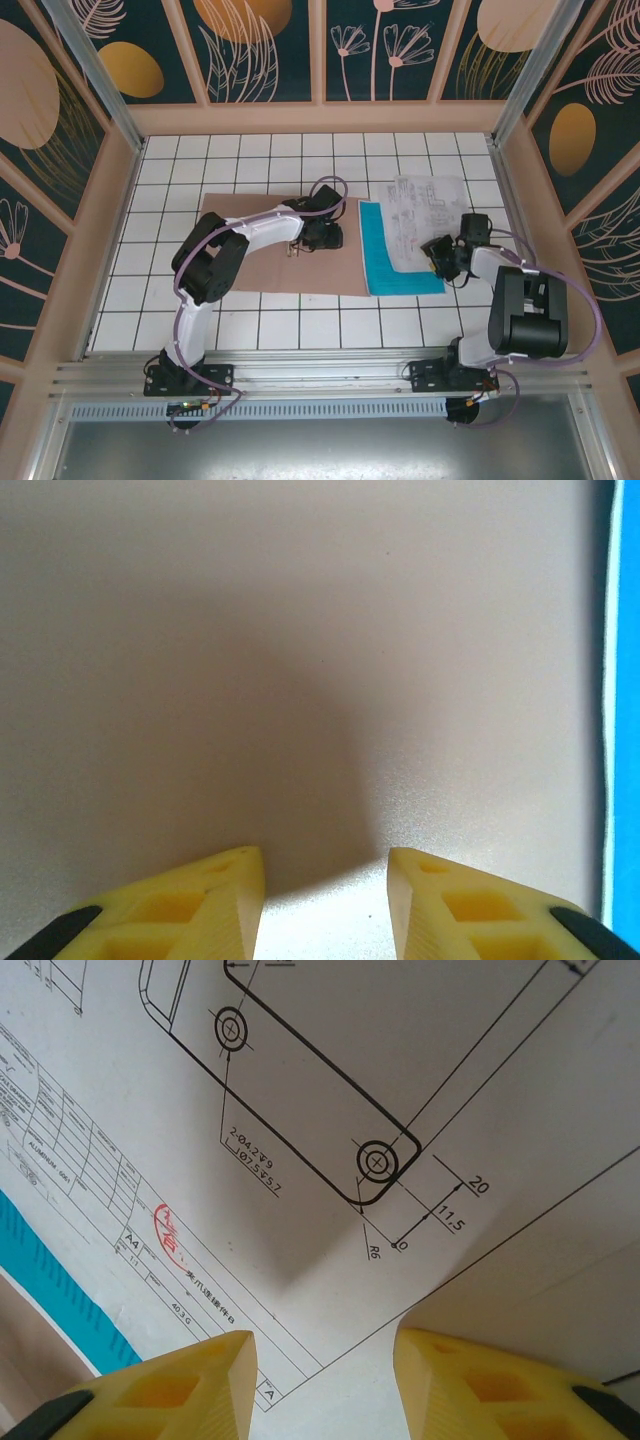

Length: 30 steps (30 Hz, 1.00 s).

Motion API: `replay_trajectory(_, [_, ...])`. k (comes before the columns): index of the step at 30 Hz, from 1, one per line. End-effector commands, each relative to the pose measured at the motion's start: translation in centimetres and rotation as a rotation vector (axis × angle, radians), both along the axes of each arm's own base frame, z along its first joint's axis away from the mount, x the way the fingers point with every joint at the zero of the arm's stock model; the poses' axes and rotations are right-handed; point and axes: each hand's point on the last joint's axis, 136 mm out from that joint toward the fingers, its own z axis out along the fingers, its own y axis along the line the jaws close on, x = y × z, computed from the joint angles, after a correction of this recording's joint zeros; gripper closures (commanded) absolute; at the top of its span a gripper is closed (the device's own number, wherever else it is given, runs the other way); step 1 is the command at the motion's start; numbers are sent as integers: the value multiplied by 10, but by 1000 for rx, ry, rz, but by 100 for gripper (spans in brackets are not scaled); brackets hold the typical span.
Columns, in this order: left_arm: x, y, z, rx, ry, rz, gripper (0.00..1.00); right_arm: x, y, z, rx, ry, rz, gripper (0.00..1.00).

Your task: Put the files into the folder

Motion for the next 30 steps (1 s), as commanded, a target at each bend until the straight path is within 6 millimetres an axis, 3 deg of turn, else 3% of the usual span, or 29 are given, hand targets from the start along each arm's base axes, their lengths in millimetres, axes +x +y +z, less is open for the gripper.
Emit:
replay_trajectory(1, [-18, -12, -27, -39, 102, 32, 61, -24, 10, -24, -11, 117, 37, 55])
replay_trajectory(14, [-5, -49, -8, -225, 95, 169, 63, -30, 37, -23, 56, 109, -2, 56])
replay_trajectory(20, [4, -51, 30, -249, 29, 163, 62, -17, 25, 14, -8, 16, -19, 49])
replay_trajectory(23, [7, -48, 51, -249, -6, 164, 61, -20, 16, 26, -35, -7, -34, 46])
replay_trajectory(26, [7, -43, 65, -236, -31, 167, 60, -31, 8, 24, -42, -8, -52, 45])
replay_trajectory(30, [0, -32, 53, -176, 4, 160, 60, -47, 1, 9, -38, 29, -59, 45])
